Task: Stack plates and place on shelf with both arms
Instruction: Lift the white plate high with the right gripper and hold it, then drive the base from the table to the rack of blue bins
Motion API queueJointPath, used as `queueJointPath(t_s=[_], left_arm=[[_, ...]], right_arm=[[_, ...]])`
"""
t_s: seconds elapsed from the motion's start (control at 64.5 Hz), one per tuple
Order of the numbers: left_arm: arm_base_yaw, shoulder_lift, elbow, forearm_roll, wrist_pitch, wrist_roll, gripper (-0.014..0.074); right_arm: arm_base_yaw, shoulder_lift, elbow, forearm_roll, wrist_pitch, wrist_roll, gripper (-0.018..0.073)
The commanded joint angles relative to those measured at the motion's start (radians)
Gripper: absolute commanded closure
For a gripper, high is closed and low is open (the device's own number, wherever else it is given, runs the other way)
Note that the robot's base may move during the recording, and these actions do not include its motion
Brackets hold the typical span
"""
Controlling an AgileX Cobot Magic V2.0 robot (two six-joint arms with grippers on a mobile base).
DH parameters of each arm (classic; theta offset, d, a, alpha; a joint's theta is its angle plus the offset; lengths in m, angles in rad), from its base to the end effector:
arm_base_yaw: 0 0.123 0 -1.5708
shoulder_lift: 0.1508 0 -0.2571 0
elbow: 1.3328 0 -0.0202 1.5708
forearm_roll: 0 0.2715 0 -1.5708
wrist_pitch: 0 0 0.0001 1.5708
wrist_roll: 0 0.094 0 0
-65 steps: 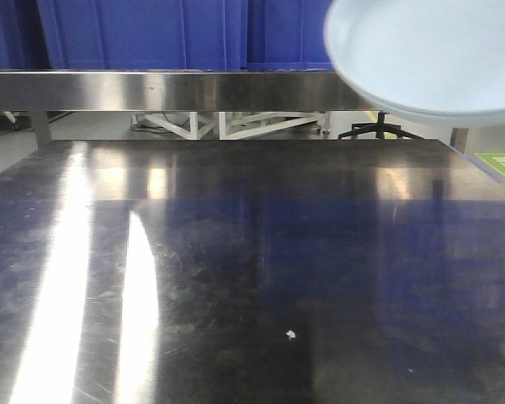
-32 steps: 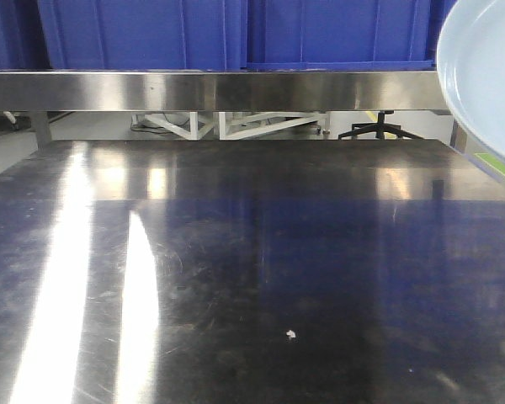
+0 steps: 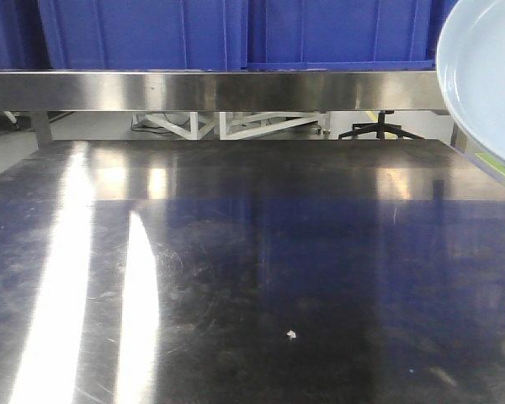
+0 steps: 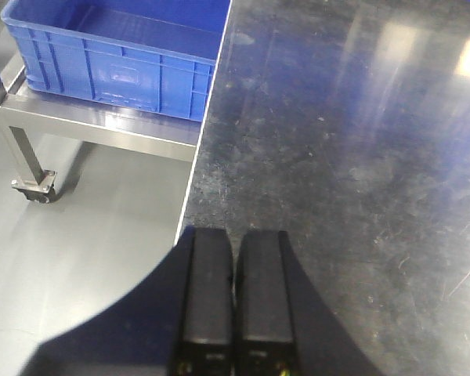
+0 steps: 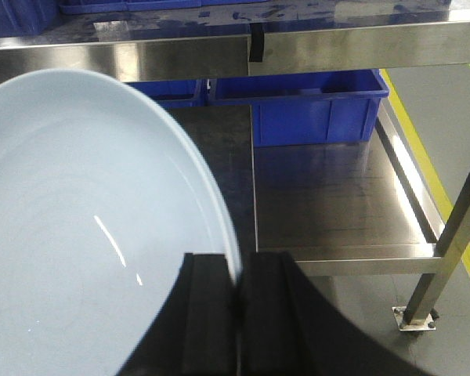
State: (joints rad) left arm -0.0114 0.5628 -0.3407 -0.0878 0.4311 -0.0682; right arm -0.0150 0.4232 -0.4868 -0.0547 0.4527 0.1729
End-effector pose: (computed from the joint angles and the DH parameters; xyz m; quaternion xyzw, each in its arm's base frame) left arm 0.1566 -0.0052 0.2244 -0.0510 0.8745 -0.0544 0.4793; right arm 0.1391 -0.0043 0.2954 0.0629 0.8027 0.0226 0.5926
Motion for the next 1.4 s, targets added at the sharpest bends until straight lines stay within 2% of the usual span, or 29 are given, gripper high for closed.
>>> queueJointPath(t_s=[0.0, 1.38], left_arm=[[-0.004, 0.001, -0.029, -0.009, -0.068, -0.007, 0.0510], [-0.004, 0.003, -0.029, -0.009, -0.068, -0.007, 0.0510]], right_arm=[[-0.008, 0.002, -0.031, -0.008, -0.099, -0.004, 0.0531], [-0.008, 0.002, -0.031, -0.008, -0.099, -0.004, 0.0531]])
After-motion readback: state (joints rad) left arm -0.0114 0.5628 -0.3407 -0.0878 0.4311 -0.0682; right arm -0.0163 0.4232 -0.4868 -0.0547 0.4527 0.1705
